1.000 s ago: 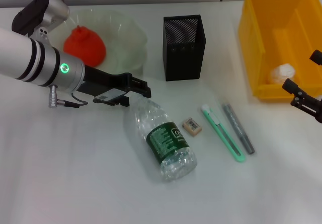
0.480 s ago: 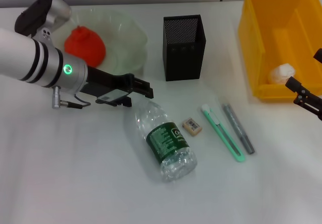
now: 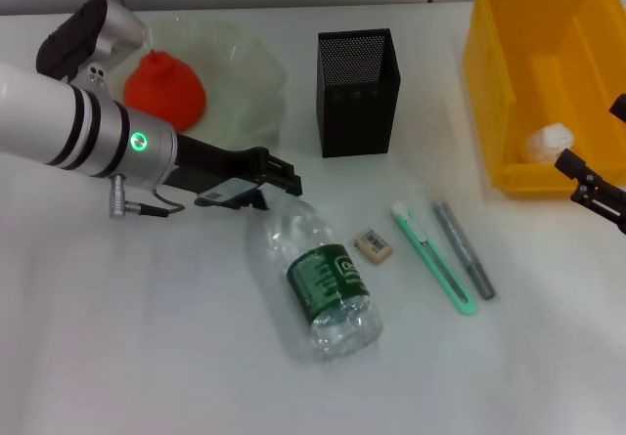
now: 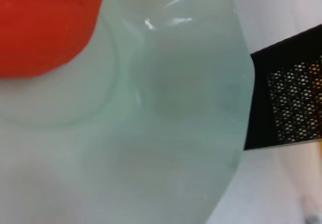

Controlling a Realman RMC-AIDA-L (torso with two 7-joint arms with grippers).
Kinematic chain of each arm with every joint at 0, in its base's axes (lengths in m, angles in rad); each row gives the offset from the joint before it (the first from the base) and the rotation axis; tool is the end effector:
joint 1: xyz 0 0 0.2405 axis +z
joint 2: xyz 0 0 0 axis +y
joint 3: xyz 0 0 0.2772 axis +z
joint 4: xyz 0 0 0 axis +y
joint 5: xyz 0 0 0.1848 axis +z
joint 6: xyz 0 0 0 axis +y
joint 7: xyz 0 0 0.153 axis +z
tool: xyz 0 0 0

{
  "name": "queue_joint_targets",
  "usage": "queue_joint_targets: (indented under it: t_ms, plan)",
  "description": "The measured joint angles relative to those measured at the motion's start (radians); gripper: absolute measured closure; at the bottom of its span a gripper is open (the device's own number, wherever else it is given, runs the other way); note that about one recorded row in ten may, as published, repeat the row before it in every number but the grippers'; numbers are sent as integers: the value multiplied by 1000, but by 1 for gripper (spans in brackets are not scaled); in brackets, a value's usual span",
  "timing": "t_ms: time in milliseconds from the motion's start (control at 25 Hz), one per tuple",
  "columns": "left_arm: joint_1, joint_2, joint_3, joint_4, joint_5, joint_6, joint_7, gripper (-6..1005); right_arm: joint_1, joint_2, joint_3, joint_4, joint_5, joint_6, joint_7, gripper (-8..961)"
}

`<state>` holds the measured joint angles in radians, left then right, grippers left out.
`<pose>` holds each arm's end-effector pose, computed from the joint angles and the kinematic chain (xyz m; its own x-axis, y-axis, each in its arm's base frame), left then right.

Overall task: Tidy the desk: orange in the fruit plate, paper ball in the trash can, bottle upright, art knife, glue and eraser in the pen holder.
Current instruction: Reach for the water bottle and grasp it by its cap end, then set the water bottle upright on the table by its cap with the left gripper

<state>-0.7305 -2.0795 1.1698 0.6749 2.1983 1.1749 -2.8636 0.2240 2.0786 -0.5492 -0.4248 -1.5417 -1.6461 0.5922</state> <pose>-0.2285 0.3729 -0.0745 0.0699 0.9743 0.2144 0.9959 -0.0556 -0.0719 0.3243 0.2477 0.0165 0.7554 0.1522 -0.6374 -0.4171 -0.6386 -0.6467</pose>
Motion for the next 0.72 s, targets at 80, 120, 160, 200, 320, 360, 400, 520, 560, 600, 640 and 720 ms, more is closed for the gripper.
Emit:
queue_joint_targets:
  t_ms: [80,120,160,200,320,360,400,520,560,600,640,720]
  plan:
    - [4,1,-2,-7,-20,-3,4,416,0,0,0,0,0,0,0,111]
    - [8,2,-4,-13,-34,-6,7,428,0,0,1,0,0,0,0,111]
    - [11,3,-5,-15,-40,-8,9,440,0,0,1,0,0,0,0,111]
    - [14,4,-5,-16,-43,-9,13,453,0,0,2,0,0,0,0,111]
    - [20,5,-7,-16,-46,-6,25,490,0,0,4,0,0,0,0,110]
    - [20,5,-7,-16,-46,-6,25,502,0,0,4,0,0,0,0,110]
    - [20,5,-7,-16,-46,-2,27,515,0,0,5,0,0,0,0,110]
    - [32,6,-12,0,-66,25,84,526,-1,1,8,0,0,0,0,111]
    - [32,6,-12,0,-66,25,84,527,-4,1,8,0,0,0,0,111]
    - [60,8,-13,13,-119,38,154,528,-5,1,8,0,0,0,0,111]
    - [60,8,-13,13,-119,38,154,530,-7,1,9,0,0,-1,0,111]
    - [106,10,-13,30,-206,45,251,532,-11,2,20,0,0,-20,5,111]
